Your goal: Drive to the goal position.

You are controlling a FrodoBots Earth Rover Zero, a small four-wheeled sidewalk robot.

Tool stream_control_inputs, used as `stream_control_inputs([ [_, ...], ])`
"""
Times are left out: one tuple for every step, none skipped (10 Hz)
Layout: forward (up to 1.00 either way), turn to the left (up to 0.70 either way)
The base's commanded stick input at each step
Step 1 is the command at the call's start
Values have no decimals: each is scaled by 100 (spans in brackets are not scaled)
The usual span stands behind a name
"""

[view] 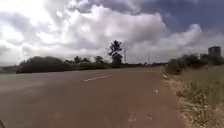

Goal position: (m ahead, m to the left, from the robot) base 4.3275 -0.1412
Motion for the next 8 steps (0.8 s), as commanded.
stream_control_inputs([
  [100, 0],
  [100, 0],
  [100, 0],
  [100, 0],
  [100, -16],
  [100, -36],
  [100, -40],
  [100, -40],
])
